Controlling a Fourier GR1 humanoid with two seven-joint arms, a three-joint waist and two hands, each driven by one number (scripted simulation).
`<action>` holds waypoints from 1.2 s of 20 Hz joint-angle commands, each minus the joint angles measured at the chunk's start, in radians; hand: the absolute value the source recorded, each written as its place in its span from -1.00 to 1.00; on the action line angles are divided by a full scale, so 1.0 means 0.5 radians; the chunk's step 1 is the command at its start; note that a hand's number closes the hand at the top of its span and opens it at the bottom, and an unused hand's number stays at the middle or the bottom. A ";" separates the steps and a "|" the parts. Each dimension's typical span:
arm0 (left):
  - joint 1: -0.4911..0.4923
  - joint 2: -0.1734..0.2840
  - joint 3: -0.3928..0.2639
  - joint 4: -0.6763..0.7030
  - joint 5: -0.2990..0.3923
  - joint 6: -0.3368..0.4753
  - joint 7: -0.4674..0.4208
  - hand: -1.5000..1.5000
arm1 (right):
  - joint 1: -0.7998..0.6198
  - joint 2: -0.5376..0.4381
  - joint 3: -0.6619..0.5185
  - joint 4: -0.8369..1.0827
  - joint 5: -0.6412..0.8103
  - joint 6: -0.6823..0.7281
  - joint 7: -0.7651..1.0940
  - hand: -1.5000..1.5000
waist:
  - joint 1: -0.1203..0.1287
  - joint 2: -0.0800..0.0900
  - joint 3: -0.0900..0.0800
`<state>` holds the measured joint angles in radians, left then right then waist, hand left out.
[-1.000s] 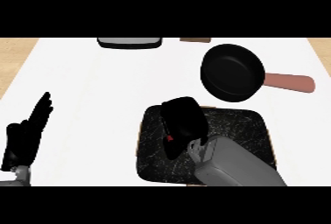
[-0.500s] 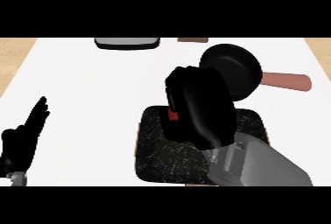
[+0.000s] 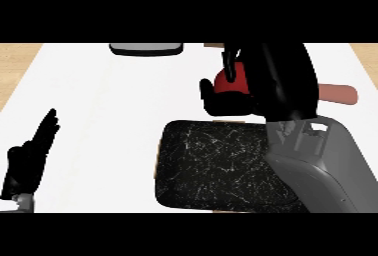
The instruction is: Pick the tomato from the tray and place it in the pot
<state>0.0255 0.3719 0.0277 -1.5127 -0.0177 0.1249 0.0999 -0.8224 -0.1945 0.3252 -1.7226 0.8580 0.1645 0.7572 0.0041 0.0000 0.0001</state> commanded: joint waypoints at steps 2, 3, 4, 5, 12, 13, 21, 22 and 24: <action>-0.011 -0.044 -0.021 -0.056 -0.049 0.003 0.092 0.00 | -0.090 -0.041 -0.289 0.340 -0.073 -0.112 -0.316 1.00 | 0.011 0.003 0.000; -0.029 0.009 0.065 0.106 -0.016 -0.056 -0.061 0.00 | -0.060 -0.018 -0.292 0.393 -0.040 -0.230 -0.388 1.00 | 0.010 0.005 -0.001; 0.043 -0.035 0.022 -0.121 -0.019 -0.018 0.104 0.00 | -0.096 -0.043 -0.329 0.467 -0.047 -0.208 -0.446 1.00 | 0.017 0.002 0.000; -0.019 -0.024 0.021 -0.127 -0.012 -0.035 0.146 0.00 | -0.226 -0.100 -0.445 0.496 -0.150 -0.095 -0.456 1.00 | 0.015 0.002 0.000; 0.022 -0.051 0.002 -0.137 -0.051 -0.070 0.096 0.00 | -0.537 -0.145 -0.604 1.346 -0.088 -0.342 -0.871 1.00 | 0.053 0.012 0.000; 0.020 -0.071 0.058 0.014 -0.055 -0.049 -0.045 0.00 | -0.435 -0.177 -0.634 1.369 -0.124 -0.396 -1.028 1.00 | 0.035 0.012 -0.001; -0.097 -0.023 0.069 0.026 -0.021 -0.152 0.008 0.00 | -0.783 -0.173 -0.659 2.299 0.083 -0.709 -1.328 1.00 | 0.107 0.042 -0.001; -0.085 -0.009 0.099 -0.042 0.002 -0.148 0.076 0.00 | -0.749 -0.160 -0.633 2.345 0.130 -0.765 -1.347 1.00 | 0.096 0.033 0.000; -0.157 -0.022 0.089 0.080 -0.019 -0.155 0.030 0.00 | -0.819 -0.230 -0.734 2.522 0.049 -0.737 -1.486 1.00 | 0.102 0.048 -0.001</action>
<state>-0.0221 0.3549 0.0567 -1.5203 -0.0357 0.0654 0.1318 -1.1681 -0.2889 -0.0056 -0.6229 0.8843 -0.1826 0.0862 0.0493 0.0183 0.0002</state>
